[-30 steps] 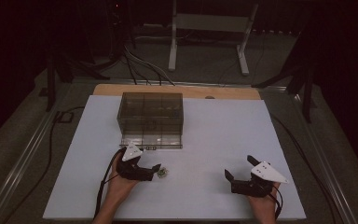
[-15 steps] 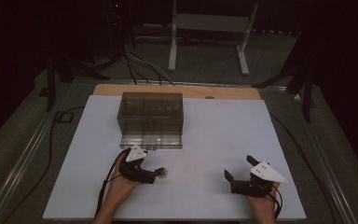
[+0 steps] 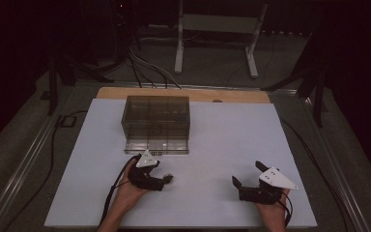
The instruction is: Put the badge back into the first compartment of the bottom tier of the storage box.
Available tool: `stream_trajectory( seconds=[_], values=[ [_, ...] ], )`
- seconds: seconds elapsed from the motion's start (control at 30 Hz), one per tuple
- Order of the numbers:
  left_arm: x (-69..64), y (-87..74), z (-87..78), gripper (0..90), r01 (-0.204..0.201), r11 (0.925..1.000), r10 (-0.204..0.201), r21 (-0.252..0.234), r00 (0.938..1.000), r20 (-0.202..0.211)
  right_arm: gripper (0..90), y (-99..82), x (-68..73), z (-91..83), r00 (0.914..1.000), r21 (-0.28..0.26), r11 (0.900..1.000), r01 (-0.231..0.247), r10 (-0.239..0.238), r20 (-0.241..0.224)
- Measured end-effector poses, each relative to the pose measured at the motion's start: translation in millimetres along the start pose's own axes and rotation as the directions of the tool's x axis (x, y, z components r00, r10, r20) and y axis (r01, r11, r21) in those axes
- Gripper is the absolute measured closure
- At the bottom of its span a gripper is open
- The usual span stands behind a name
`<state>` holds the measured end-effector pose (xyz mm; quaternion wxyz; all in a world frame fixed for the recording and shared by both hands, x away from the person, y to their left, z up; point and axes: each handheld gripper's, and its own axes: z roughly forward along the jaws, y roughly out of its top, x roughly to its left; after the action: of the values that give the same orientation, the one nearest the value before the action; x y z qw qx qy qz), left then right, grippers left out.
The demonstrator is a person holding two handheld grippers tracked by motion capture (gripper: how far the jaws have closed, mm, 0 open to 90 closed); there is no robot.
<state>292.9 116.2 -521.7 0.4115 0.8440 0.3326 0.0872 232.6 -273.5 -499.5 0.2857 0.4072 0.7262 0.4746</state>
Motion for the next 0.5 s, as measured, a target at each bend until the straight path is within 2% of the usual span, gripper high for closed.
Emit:
stream_trajectory(
  seconds=[0.07,0.23,0.33,0.37,0.43,0.47,0.5],
  values=[
    [-1.5,-0.7,0.2,27.0,-0.005,0.9999,0.005,0.01,1.0,0.0,0.0,0.0,-0.2,-0.1,1.0,0.0,1.0,-0.001,0.001,0.0],
    [-3.8,-3.9,1.6,40.4,-0.021,0.9993,0.02,0.031,0.9996,0.022,0.0,0.1,0.0,0.0,1.0,0.0,1.0,0.0,0.0,-0.001],
    [-4.4,-4.0,2.2,45.5,-0.024,0.9991,0.023,0.034,0.9992,0.032,0.0,0.1,0.2,0.2,1.0,0.001,1.0,0.0,0.0,-0.001],
    [-7.8,-2.9,3.6,45.5,-0.052,0.9975,0.051,0.047,0.9983,0.03,0.0,0.1,0.4,0.4,1.0,0.002,1.0,0.0,0.0,-0.001],
    [-8.2,-2.3,3.8,54.1,-0.05,0.9976,0.048,0.048,0.9979,0.044,0.0,0.1,0.8,0.8,1.0,0.003,1.0,0.002,-0.002,-0.001],
    [-9.3,-1.7,4.2,54.1,-0.057,0.997,0.055,0.052,0.9972,0.052,0.0,0.1,0.9,0.9,1.0,0.004,1.0,0.002,-0.002,-0.001],
    [-9.3,-1.7,4.2,58.0,-0.057,0.997,0.055,0.052,0.9972,0.052,0.0,0.1,0.9,0.9,1.0,0.004,1.0,0.002,-0.002,-0.001]
  ],
)
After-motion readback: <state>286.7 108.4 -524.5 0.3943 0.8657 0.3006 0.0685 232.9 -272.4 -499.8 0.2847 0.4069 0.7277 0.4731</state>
